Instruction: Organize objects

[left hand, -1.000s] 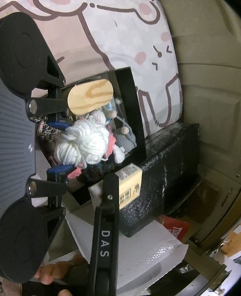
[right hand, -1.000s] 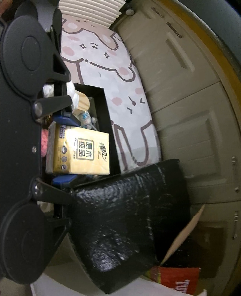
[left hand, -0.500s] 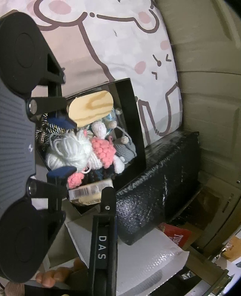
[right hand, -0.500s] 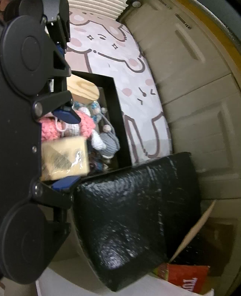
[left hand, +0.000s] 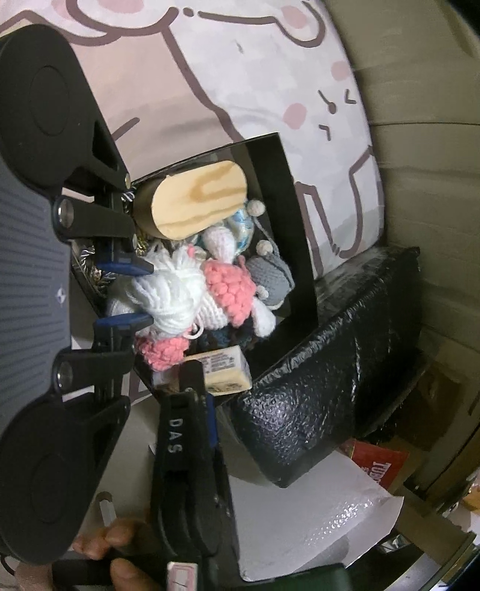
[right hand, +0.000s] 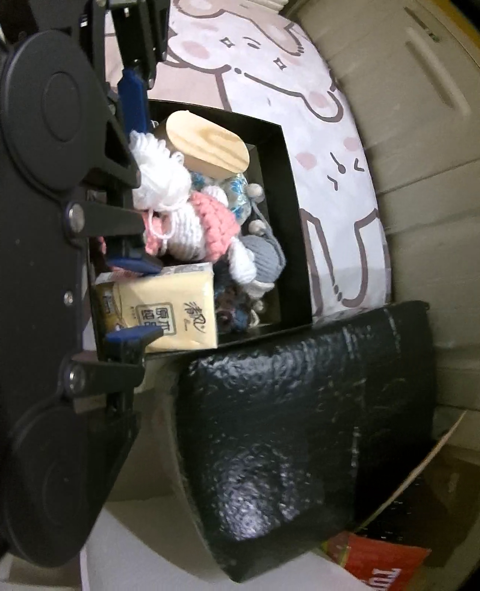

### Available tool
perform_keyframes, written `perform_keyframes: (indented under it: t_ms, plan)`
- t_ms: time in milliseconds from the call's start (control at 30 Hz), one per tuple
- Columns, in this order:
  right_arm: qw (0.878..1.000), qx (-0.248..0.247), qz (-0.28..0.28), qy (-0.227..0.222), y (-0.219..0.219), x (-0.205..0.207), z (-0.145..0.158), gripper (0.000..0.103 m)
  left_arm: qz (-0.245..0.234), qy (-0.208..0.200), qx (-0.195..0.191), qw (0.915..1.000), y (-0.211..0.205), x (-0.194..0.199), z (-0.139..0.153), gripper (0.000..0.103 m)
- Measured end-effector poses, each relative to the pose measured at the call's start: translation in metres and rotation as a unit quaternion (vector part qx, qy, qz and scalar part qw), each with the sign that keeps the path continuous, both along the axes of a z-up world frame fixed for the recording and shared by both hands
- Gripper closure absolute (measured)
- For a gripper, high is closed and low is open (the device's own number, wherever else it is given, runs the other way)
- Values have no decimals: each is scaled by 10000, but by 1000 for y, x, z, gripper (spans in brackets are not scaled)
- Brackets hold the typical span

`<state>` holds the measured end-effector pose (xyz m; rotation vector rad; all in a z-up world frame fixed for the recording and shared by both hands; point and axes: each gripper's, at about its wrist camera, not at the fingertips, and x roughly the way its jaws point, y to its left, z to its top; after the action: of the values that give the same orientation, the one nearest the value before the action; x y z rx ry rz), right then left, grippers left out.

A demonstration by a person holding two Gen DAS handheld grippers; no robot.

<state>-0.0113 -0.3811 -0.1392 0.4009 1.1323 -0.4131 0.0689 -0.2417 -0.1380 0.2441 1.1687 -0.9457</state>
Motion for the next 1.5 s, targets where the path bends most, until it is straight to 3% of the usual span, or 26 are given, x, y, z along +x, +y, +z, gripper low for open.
perform_keyframes:
  t_ms: [133, 300, 400, 567, 833, 1067, 1167, 1333, 1500]
  plan:
    - [9995, 94, 82, 301, 2, 4, -15, 73, 57, 161, -35, 9998, 1, 4, -5, 79]
    - [9995, 206, 19, 252, -1, 0, -13, 72, 114, 119, -107, 9998, 4, 6, 2, 74]
    - [9996, 268, -90, 74, -5, -5, -3, 70, 166, 33, -184, 9997, 6, 6, 9, 65]
    - [9988, 253, -277, -318, -7, -12, 17, 68, 277, -64, -200, 9994, 13, 7, 19, 65]
    - [9978, 39, -314, -585, 4, -17, 43, 59, 508, -243, -201, 9982, 34, 8, 35, 56]
    - [9961, -247, -309, -795, 22, -29, 68, 32, 680, -474, -238, 9963, 55, 8, 55, 38]
    - [9953, -415, -356, -802, 29, -31, 77, 20, 770, -614, -259, 9948, 65, 7, 64, 25]
    - [9944, -482, -424, -834, 40, -36, 86, 13, 873, -770, -286, 9928, 81, 3, 78, 8]
    - [9930, -539, -460, -945, 53, -40, 98, 7, 960, -944, -283, 9905, 97, -4, 93, 0]
